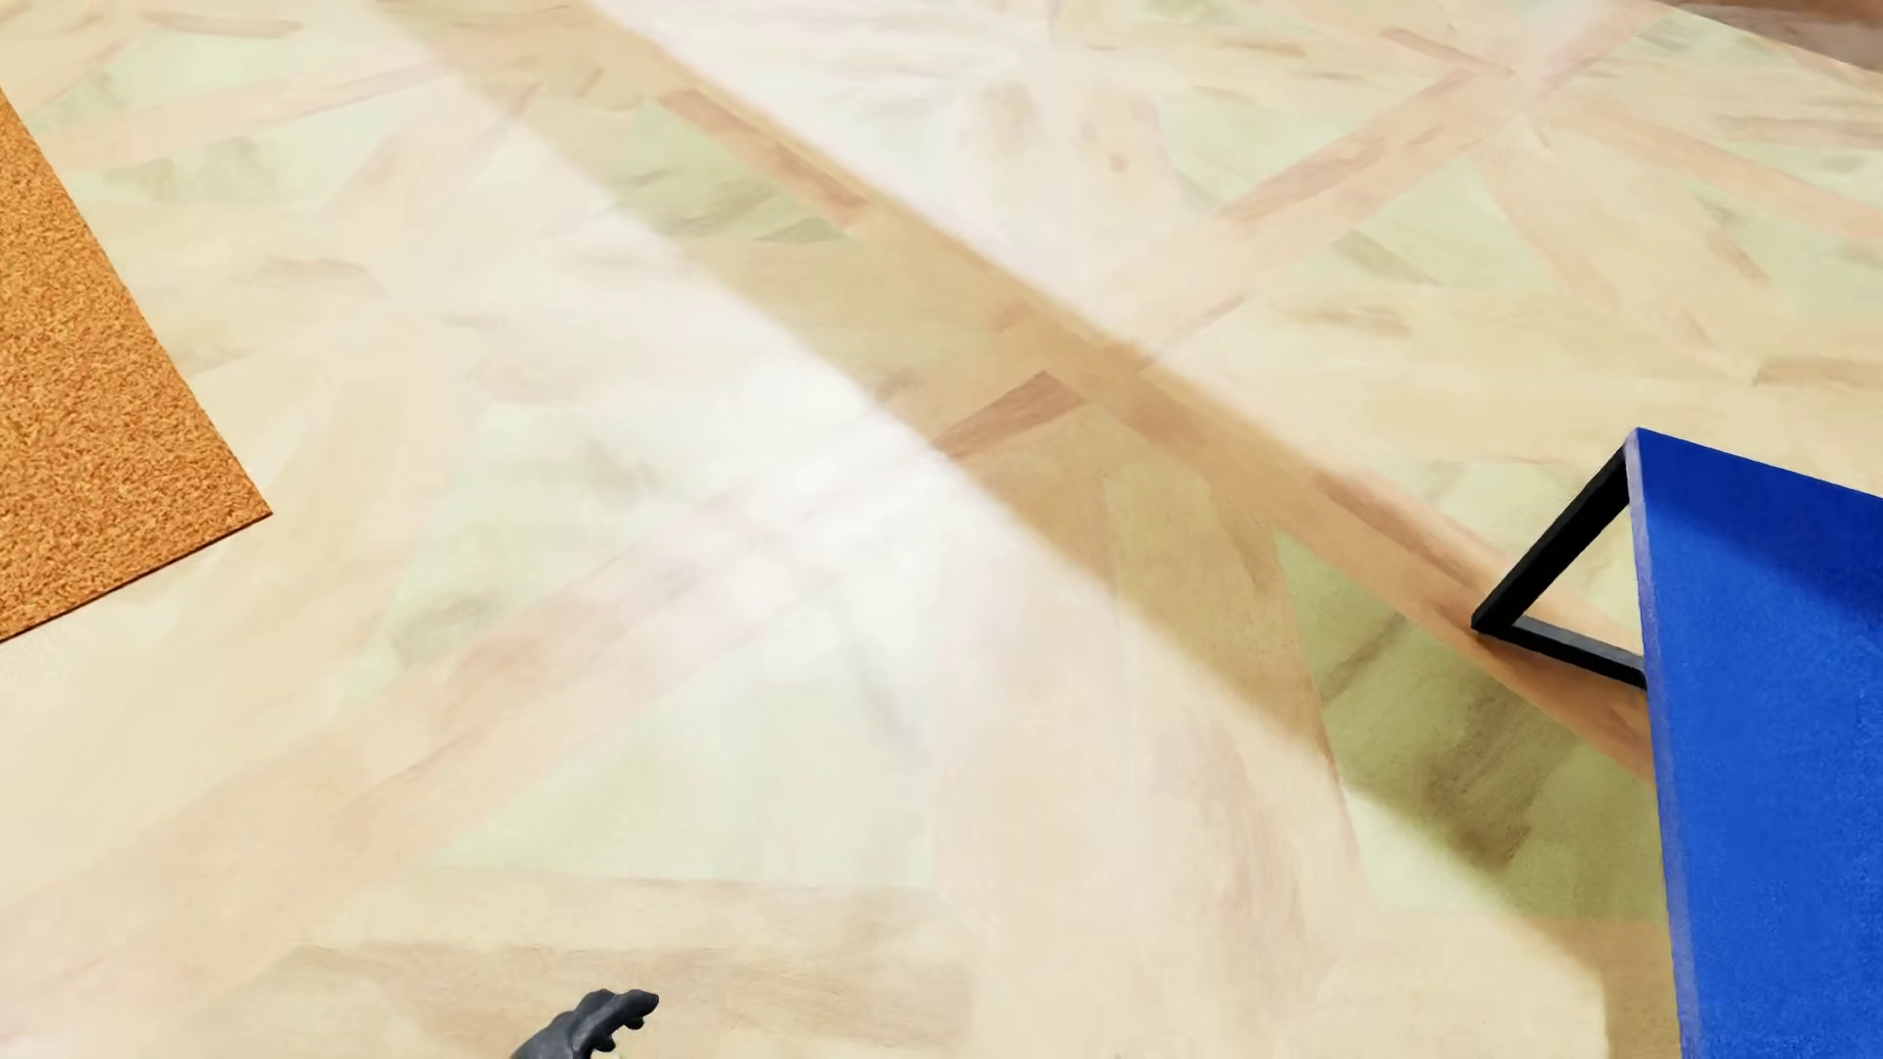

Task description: Head to the sofa

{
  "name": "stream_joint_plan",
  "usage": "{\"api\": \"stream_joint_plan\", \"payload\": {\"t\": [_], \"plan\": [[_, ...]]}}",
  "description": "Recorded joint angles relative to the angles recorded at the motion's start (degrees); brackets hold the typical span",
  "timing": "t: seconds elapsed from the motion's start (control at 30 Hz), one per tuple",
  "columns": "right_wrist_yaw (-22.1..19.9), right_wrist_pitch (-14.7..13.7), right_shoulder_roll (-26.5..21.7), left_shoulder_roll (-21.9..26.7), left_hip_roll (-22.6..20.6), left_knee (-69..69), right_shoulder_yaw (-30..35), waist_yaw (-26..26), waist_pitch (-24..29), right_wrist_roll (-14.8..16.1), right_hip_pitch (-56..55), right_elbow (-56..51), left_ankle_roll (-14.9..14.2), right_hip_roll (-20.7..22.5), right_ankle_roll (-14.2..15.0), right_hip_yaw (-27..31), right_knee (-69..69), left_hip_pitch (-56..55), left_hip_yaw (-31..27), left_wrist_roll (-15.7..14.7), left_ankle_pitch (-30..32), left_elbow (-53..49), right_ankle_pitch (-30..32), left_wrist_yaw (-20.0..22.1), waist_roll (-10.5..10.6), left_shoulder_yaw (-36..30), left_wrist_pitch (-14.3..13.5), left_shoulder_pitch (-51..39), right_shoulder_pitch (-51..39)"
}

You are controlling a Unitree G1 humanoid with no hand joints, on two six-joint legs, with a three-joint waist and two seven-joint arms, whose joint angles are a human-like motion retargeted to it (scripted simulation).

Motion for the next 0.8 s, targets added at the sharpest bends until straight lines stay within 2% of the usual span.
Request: {"api": "stream_joint_plan", "payload": {"t": [0.07, 0.13, 0.23, 0.27, 0.3, 0.37, 0.4, 0.43, 0.47, 0.5, 0.53, 0.57, 0.6, 0.67, 0.8], "plan": [[4.51, -2.31, -4.27, -1.03, -0.89, 1.65, 4.84, 0.60, 0.30, -2.38, -4.45, 0.72, 1.35, -0.24, 4.52, 1.74, 10.33, 1.02, 5.80, -1.17, -2.16, -0.09, 5.10, 2.48, -2.00, 1.40, -1.75, -0.60, 0.77], [6.37, -2.37, -7.33, -2.06, -1.18, 3.65, 4.90, 0.84, 0.43, -1.98, -6.60, -0.34, 2.38, -0.25, 11.44, 4.24, 15.97, 1.60, 11.06, -1.63, -4.15, 1.05, 8.97, 4.51, -3.68, 2.84, -1.65, -1.29, 1.06], [0.60, 1.25, -7.44, -2.97, 1.12, 4.94, -2.05, 0.50, 0.49, 2.55, -5.73, -5.62, 3.25, 0.55, 19.77, 8.56, 16.21, 3.41, 18.63, -1.18, -5.27, 3.76, 11.16, 3.90, -4.70, 3.99, 1.35, -1.92, 1.83], [-0.93, 1.50, -6.90, -2.85, 2.46, 5.25, -3.62, 0.55, 0.48, 3.80, -5.70, -7.69, 3.30, 0.18, 19.97, 6.95, 15.59, 4.00, 21.21, -0.30, -5.27, 4.50, 9.77, 3.08, -4.72, 3.32, 1.60, -1.91, 1.96], [-1.53, 1.14, -6.58, -2.36, 3.90, 5.66, -4.31, 0.71, 0.45, 4.62, -5.87, -9.51, 3.24, -0.28, 19.98, 4.48, 14.97, 4.45, 23.82, 0.73, -5.34, 5.01, 7.30, 2.47, -4.61, 2.21, 0.72, -1.29, 1.78], [-1.44, -0.60, -6.00, -1.70, 6.42, 5.71, -4.64, 0.93, 0.28, 5.14, -6.25, -12.29, 2.88, -2.90, 20.03, 2.03, 12.22, 5.64, 28.61, 2.22, -5.36, 4.37, 0.11, 0.87, -4.23, -0.75, 0.05, -0.81, 1.24], [-1.42, -1.10, -5.37, -1.10, 7.32, 5.15, -4.58, 0.99, 0.21, 5.02, -7.87, -13.23, 2.72, -10.13, 20.85, -2.78, 9.65, 6.64, 31.31, 2.53, -5.20, 4.14, -1.60, 0.39, -4.24, -1.98, -0.34, -0.34, 1.16], [-1.58, -1.05, -4.43, -0.34, 7.94, 3.75, -4.28, 1.06, 0.00, 4.48, -8.44, -13.69, 2.52, -20.10, 15.13, -14.72, 5.52, 7.92, 33.91, 2.67, -4.72, 4.02, -3.35, 0.00, -4.43, -2.88, -0.36, 0.05, 1.09], [-1.83, -0.57, -3.54, 0.33, 8.30, 2.15, -3.78, 1.03, -0.39, 3.51, -6.19, -13.68, 2.20, -28.59, 8.76, -29.39, -1.02, 9.06, 36.34, 2.55, -4.14, 3.94, -5.57, -0.33, -4.69, -3.30, -0.02, 0.36, 0.96], [-1.98, 0.03, -2.83, 0.81, 8.61, 0.69, -3.23, 0.98, -0.86, 2.44, -2.77, -13.26, 1.72, -33.63, 6.73, -43.24, -7.43, 10.09, 38.69, 2.07, -3.59, 3.90, -6.32, -0.56, -4.87, -3.14, 0.53, 0.58, 0.78], [-1.99, 0.96, -1.93, 1.24, 9.05, -0.41, -2.63, 0.83, -1.29, 1.43, -0.33, -12.57, 1.07, -35.32, 8.47, -53.25, -12.37, 11.06, 41.00, 1.07, -3.22, 3.24, -4.08, -0.63, -4.94, -2.75, 1.31, 1.16, 0.46], [-1.86, 1.67, -1.43, 1.49, 9.58, -0.99, -2.05, 0.53, -1.60, 0.76, 0.72, -11.67, 0.24, -35.42, 11.61, -57.66, -15.49, 12.00, 43.30, -0.11, -3.01, 2.54, -0.72, -0.39, -4.91, -2.04, 2.06, 1.71, 0.11], [-1.71, 2.14, -1.11, 1.73, 10.23, -1.60, -1.37, 0.18, -1.80, 0.30, 0.88, -10.64, -0.70, -34.26, 11.01, -57.97, -17.90, 13.19, 45.73, -1.27, -2.67, 1.82, -0.94, 0.17, -4.87, -1.23, 2.66, 2.31, -0.27], [-1.58, 2.13, -0.87, 2.29, 11.79, -2.83, -0.50, -0.63, -2.01, 0.34, 0.89, -8.78, -2.65, -30.86, 10.44, -53.69, -21.42, 15.96, 50.33, -2.92, -1.29, 1.27, -1.32, 1.32, -4.63, -0.51, 3.34, 3.17, -0.21], [-0.66, 1.17, -0.77, 4.06, 18.23, 0.52, -2.18, -2.21, -2.55, 3.65, 1.05, -4.74, -6.99, -24.00, 7.90, -47.02, -23.53, 18.87, 56.30, -0.73, 1.35, 4.81, -2.88, -0.30, -3.51, -3.91, 4.31, 0.97, 2.49]]}}
